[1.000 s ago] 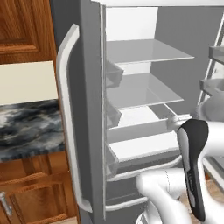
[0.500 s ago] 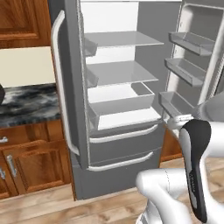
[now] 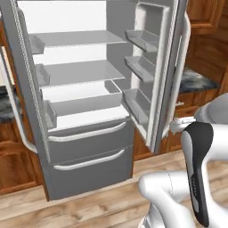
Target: Take the cheese, chicken drumstick, and lemon from the fridge and place them on the plate on the dining counter to create an appetizer plate.
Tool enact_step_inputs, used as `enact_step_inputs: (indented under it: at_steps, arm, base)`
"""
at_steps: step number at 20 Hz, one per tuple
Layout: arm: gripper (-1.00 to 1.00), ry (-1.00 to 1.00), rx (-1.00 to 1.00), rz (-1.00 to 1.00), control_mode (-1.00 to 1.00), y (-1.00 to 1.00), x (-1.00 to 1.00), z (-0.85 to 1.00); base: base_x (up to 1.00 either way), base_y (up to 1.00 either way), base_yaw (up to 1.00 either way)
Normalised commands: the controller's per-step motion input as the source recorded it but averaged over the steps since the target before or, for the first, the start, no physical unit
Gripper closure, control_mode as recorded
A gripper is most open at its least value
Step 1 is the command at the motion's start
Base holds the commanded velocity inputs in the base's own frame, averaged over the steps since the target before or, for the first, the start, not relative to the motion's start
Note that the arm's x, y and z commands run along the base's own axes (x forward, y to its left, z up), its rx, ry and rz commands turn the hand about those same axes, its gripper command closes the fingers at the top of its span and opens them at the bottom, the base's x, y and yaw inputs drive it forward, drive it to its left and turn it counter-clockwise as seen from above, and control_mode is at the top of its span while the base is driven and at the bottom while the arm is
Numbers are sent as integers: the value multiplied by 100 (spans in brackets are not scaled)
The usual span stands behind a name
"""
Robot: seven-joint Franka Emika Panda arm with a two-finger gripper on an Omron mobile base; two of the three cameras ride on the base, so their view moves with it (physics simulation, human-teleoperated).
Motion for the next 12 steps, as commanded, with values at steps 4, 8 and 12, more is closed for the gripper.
enact_step_inputs:
  at_steps: [4,8,12]
  arm:
    - [100,0,0,0,100,0,0,0]
    - [100,0,0,0,100,0,0,0]
    - [100,0,0,0,100,0,0,0]
  base:
    - [-12,-100,-18]
    - [-17,-100,-21]
    - [-8,-100,-22]
